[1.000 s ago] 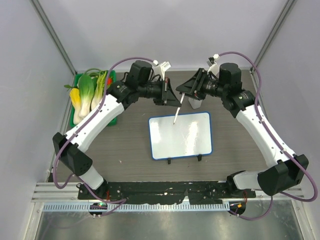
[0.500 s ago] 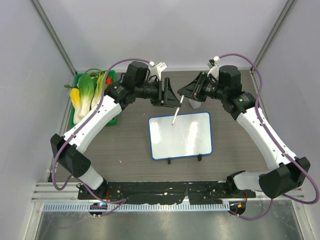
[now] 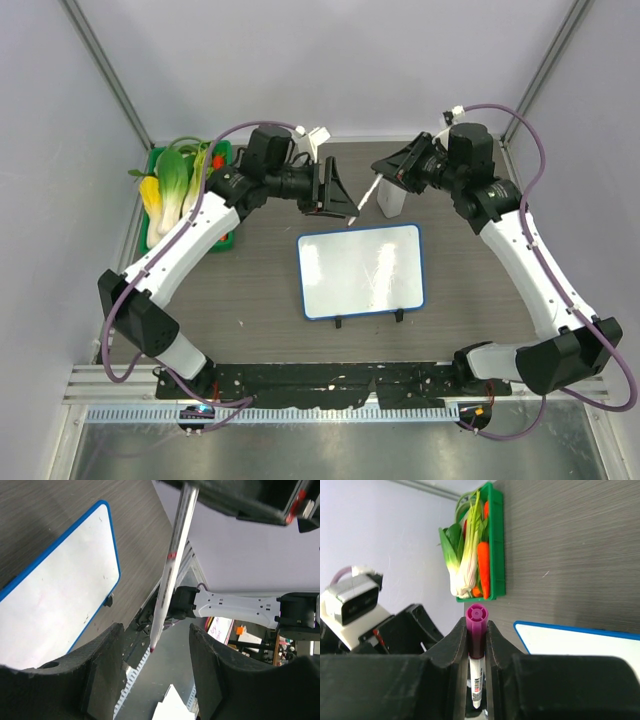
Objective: Write a sentence on the whiteboard
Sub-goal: Pass from the left arm to the right, then pass from the right arm to the left
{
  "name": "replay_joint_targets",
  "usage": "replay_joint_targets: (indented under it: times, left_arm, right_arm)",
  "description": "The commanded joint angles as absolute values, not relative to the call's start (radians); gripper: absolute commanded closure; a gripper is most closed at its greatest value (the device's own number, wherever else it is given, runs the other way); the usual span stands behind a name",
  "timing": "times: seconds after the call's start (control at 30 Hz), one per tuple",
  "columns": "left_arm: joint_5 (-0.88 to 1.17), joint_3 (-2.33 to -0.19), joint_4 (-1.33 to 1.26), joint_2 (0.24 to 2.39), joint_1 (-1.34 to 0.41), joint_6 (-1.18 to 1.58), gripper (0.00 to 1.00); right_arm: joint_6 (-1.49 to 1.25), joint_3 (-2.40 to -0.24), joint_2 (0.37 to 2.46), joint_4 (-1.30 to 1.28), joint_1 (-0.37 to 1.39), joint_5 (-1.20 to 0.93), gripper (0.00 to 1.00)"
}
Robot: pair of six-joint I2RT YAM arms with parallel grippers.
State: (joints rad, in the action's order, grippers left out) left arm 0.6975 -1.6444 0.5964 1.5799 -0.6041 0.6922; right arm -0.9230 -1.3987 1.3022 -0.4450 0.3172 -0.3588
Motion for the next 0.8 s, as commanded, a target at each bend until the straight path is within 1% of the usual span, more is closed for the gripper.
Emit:
replay_joint_targets:
  times: [0.0,0.1,0.27,0.37,0.77]
  left_arm:
    - [0.762,-1.612,0.584,1.520,-0.603,0.684,0.44]
    - [0.769,-1.600,0.575,1.520,-0.604,0.690,0.45]
    - [0.775,-1.601,0.555,1.526,-0.606,0.686,0.42]
    - [0.776,-1.615,0.546,1.543,-0.606,0.690,0.43]
    - [0.785,-1.655,0.529,1.598,-0.627,0.689,0.55]
  right_arm:
    - [-0.960,-1.424,1.295,-0.446,0.288,-0.313,0.99]
    - [-0.965,-1.424,1.296,-0.445,0.287,-0.310,0.98]
    - [-0.980,-1.417,1.298,-0.442,0.288,-0.321,0.98]
    - [-0.986,-1.407,1.290,-0.434,0.288,-0.321,0.99]
    - [-1.020,-1.379,1.266,-0.428,0.285,-0.292,0.99]
